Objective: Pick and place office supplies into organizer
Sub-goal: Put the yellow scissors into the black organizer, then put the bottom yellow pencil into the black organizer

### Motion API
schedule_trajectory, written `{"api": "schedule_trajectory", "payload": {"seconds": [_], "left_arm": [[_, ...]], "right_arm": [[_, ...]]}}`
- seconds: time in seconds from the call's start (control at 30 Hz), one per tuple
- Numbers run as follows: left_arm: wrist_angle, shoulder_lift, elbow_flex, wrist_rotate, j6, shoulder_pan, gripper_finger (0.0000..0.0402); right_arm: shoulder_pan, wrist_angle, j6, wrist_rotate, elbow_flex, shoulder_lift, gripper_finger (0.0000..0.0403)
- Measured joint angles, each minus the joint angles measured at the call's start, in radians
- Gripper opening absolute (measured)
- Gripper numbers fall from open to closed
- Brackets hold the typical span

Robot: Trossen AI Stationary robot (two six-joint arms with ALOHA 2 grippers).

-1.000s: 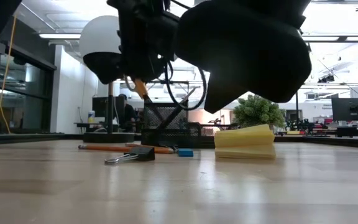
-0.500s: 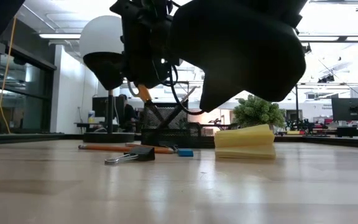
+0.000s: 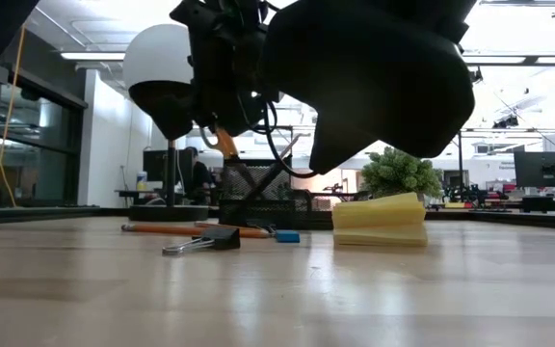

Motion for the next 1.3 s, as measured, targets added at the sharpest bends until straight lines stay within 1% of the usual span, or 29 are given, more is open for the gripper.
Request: {"api": "schedule_trajectory", "payload": {"seconds": [0.17,0.3,0.4,0.6,0.87,0.97,1.03,1.2,1.23,1.3], "left_arm": [[-0.003,0.0,0.0,-0.048,-0.003,-0.017,0.013],[-0.015,0.0,0.0,-0.054,-0.001,-0.036,0.015],[-0.018,0.0,0.0,-0.059,-0.009,-0.054,0.0155],[-0.018,0.0,0.0,-0.135,-0.027,-0.08,0.0156],[-0.053,-0.005,0.0,-0.147,-0.08,-0.083,0.0156],[-0.078,-0.019,0.004,-0.17,-0.124,-0.094,0.0156],[-0.078,-0.032,0.019,-0.161,-0.154,-0.108,0.0156],[-0.079,-0.063,0.109,-0.066,-0.249,-0.155,0.0156],[-0.077,-0.067,0.134,-0.04,-0.283,-0.167,0.0156],[-0.078,-0.085,0.182,0.05,-0.361,-0.194,0.0156]], "right_arm": [[0.0,0.0,0.0,0.0,0.0,0.0,0.0078],[0.0,0.0,-0.001,-0.001,0.0,0.0,0.0078],[0.0,0.0,-0.001,-0.004,0.0,0.0,0.0078],[0.0,0.0,-0.001,-0.005,0.0,0.0,0.0078],[0.0,0.0,-0.001,-0.022,0.0,0.0,0.0078],[0.001,0.0,0.0,-0.024,0.0,0.0,0.0078],[0.001,0.0,-0.001,-0.029,0.0,0.0,0.0078],[0.001,-0.001,0.001,-0.034,0.0,0.0,0.0078],[0.001,0.0,0.002,-0.035,0.0,0.0,0.0078],[0.001,-0.001,0.002,-0.038,0.0,0.0,0.0078]]}}
